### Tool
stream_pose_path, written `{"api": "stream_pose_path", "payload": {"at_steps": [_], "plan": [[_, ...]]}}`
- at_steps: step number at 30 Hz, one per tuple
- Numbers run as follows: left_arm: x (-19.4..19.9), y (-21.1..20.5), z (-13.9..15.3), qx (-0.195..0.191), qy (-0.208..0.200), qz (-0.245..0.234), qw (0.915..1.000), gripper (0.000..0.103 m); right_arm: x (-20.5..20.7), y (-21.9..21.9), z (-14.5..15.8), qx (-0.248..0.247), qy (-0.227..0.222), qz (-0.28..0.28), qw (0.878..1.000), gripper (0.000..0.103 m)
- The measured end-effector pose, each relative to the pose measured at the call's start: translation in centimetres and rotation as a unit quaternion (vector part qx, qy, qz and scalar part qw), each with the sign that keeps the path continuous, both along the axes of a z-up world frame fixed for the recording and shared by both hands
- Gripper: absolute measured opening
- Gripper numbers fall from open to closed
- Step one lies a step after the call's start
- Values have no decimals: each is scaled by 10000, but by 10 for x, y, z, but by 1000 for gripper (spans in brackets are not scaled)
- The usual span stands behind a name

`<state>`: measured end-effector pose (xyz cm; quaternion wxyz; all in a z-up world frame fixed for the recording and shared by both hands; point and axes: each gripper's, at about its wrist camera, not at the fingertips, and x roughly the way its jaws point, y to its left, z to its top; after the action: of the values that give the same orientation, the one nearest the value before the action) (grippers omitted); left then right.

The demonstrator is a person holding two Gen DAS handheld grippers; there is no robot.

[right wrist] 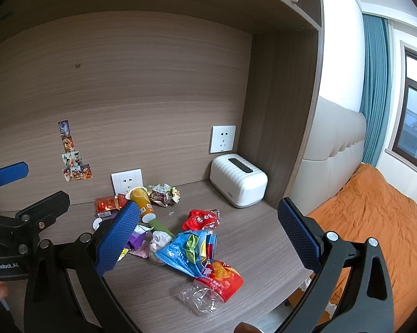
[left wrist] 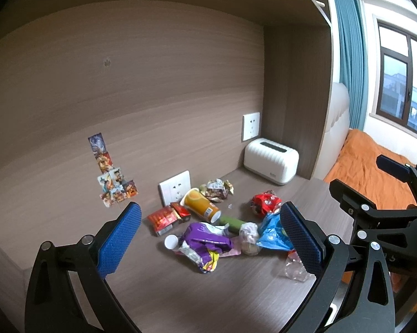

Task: Collect trash

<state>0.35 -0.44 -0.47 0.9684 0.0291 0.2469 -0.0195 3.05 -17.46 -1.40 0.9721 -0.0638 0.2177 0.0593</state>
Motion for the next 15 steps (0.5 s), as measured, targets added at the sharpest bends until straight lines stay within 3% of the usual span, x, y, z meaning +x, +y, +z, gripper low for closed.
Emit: {"api": "stream_pose_path", "payload": {"at_steps": [15], "plan": [[1,1,0,-3,2,5,10000,98,2,1,2,6,17,5,10000,99]]}}
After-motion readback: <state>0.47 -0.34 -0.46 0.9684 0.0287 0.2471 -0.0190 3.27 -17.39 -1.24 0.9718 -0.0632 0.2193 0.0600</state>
